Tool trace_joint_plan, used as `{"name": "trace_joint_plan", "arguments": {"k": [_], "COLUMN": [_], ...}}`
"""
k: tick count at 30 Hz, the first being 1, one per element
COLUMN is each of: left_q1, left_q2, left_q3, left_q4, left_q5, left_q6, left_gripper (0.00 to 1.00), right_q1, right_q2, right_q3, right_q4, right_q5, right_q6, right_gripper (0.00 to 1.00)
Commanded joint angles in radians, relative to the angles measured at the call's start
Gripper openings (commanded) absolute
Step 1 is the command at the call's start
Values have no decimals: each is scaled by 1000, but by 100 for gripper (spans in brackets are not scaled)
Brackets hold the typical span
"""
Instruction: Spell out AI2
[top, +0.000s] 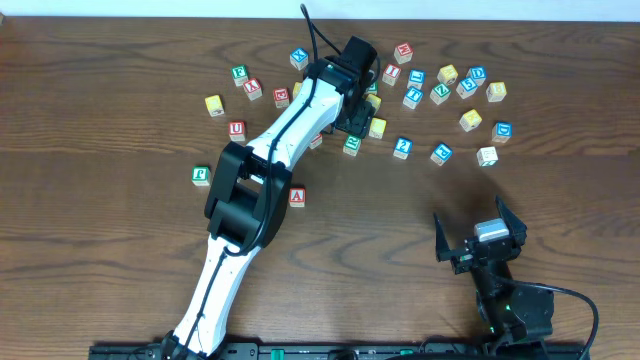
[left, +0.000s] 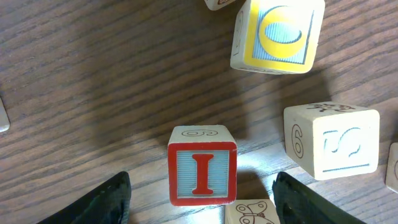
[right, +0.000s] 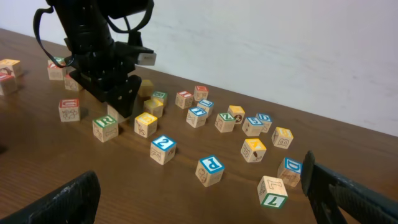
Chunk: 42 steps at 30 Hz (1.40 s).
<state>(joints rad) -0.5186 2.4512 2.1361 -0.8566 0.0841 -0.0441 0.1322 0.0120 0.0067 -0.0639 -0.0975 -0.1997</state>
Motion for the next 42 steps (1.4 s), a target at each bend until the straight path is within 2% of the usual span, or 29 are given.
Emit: {"name": "trace_joint_plan", "arguments": {"k": [1,42], "left_q1": [5,5], "left_q2": [14,35], "left_q3": [21,13], "left_q4": [-6,7], "left_q5": [10,10], "left_q6": [10,11], "left_gripper": [72,73], "right_q1": [-11,-11], "right_q2": [-5,-5], "right_q3": [-1,-1], "right_q4": [-4,-4], "right_q5": [1,1], "right_q6": [12,12], "right_gripper": [99,99]}}
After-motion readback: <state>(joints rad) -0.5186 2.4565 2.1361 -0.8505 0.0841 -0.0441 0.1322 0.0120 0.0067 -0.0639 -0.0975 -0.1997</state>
